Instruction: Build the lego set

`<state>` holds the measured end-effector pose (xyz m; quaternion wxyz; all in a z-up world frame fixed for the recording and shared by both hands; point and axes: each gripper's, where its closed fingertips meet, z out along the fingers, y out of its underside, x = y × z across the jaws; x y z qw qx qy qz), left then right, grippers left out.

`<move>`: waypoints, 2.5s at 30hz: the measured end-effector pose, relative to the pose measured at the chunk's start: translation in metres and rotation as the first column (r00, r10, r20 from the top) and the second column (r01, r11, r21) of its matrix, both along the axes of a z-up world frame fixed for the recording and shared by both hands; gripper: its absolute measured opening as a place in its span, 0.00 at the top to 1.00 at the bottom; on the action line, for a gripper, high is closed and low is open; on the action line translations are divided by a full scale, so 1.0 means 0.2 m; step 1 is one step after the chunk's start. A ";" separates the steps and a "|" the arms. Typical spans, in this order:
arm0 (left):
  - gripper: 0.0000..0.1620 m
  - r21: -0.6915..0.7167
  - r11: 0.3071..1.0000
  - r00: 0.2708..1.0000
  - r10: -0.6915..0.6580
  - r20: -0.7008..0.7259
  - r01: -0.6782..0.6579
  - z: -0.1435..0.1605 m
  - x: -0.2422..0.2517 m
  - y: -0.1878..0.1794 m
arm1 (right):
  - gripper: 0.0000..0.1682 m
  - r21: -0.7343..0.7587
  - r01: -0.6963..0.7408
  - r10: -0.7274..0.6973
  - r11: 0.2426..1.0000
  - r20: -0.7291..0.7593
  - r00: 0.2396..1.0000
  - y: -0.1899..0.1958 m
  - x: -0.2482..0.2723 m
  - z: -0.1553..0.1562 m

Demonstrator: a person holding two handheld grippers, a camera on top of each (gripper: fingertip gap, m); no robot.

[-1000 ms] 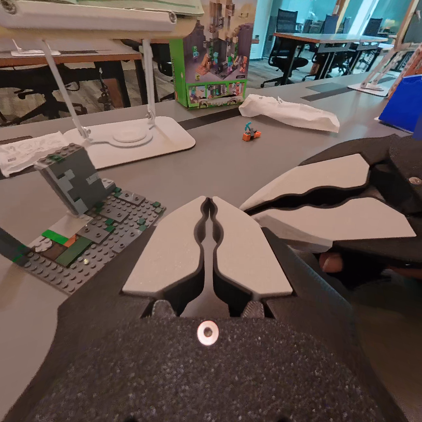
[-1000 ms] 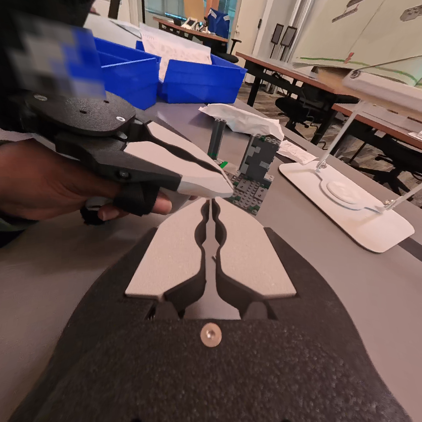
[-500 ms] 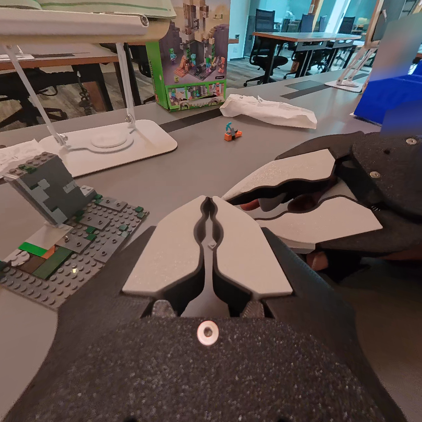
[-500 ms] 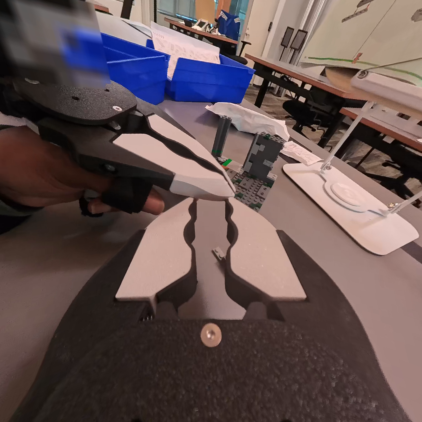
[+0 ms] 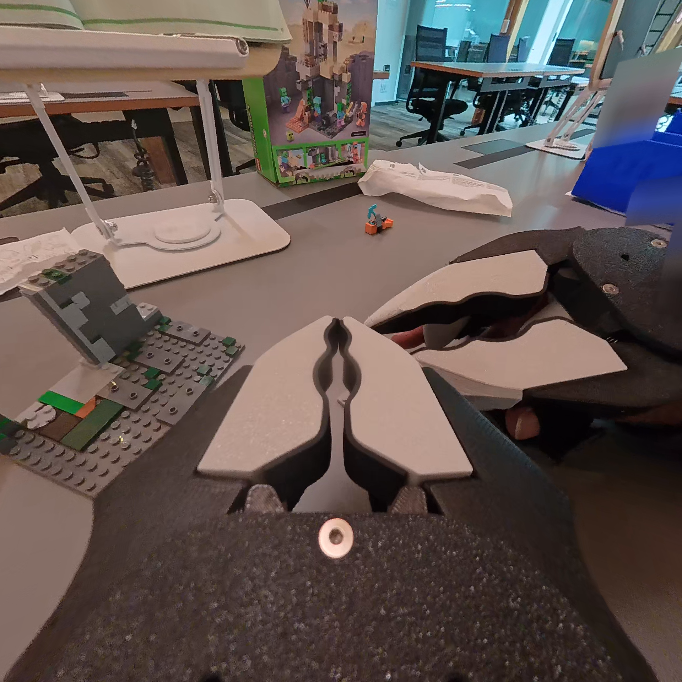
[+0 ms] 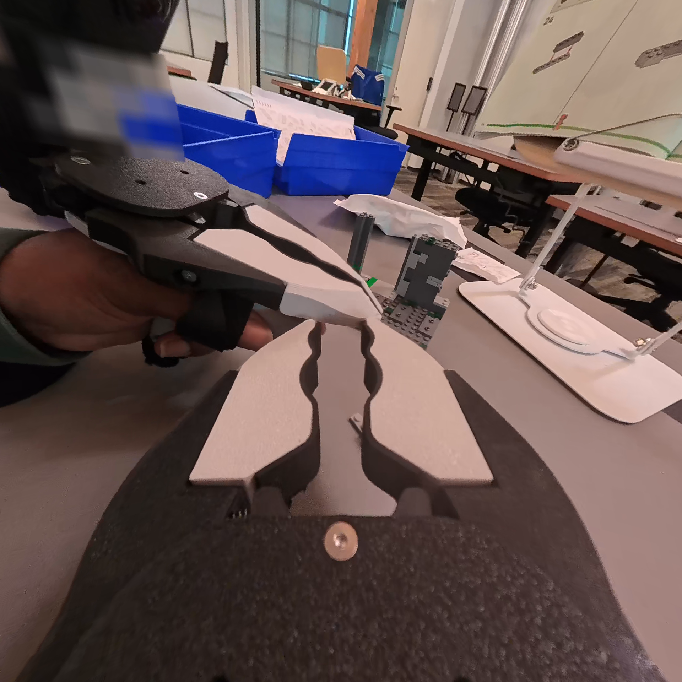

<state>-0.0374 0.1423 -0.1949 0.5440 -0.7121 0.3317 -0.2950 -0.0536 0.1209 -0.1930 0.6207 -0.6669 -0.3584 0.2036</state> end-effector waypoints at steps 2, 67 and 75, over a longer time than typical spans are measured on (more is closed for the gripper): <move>1.00 0.000 1.000 1.000 0.009 -0.008 -0.009 -0.01 0.00 0.01 | 0.95 0.002 0.020 -0.020 1.000 0.031 0.999 0.00 0.01 -0.01; 1.00 -0.068 0.752 0.682 0.552 -0.479 -0.656 0.23 -2.10 0.24 | 1.00 -0.016 0.096 -0.095 0.995 0.049 0.994 0.06 0.18 -0.02; 0.83 -0.178 0.735 0.696 0.495 -0.520 -0.655 0.08 -2.16 0.39 | 1.00 -0.035 0.105 -0.104 0.994 0.036 0.994 0.07 0.20 -0.02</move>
